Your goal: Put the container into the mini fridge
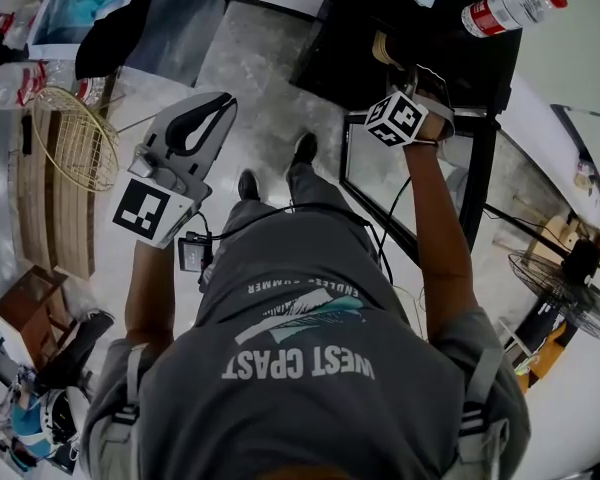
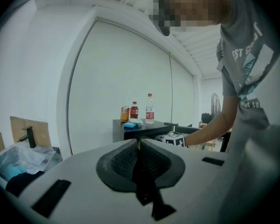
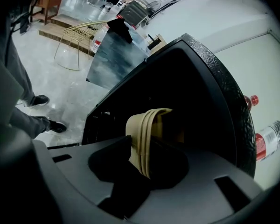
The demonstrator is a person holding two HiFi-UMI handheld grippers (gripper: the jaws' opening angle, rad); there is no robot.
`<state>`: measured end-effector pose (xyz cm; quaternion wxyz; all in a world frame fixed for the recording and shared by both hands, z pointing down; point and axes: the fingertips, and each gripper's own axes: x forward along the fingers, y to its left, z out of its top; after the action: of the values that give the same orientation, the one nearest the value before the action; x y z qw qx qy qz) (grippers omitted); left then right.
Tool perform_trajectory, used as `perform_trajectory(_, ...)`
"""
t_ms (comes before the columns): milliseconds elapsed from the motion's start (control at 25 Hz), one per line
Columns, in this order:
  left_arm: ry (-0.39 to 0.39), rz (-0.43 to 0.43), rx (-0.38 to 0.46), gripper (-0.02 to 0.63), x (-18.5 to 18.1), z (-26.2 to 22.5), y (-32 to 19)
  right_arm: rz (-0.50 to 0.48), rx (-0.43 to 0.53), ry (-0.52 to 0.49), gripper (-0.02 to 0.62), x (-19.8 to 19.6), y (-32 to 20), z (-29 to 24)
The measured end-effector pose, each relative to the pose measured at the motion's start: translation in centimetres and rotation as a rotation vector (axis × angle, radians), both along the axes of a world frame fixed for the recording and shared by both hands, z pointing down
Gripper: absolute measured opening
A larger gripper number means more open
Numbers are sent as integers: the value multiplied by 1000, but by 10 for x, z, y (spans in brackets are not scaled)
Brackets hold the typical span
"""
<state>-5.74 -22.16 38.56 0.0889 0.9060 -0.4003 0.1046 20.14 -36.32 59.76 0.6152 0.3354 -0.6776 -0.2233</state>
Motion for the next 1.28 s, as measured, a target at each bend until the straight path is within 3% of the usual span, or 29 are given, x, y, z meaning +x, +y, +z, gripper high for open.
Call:
perform_trajectory(680,-21,-5,-20,35,1,5,6,12,242,-31,167,2,-41,-4)
perform_trajectory(1280,-28,14,-10,35,3,0,12,32,316,-57,167,9,-55,-9)
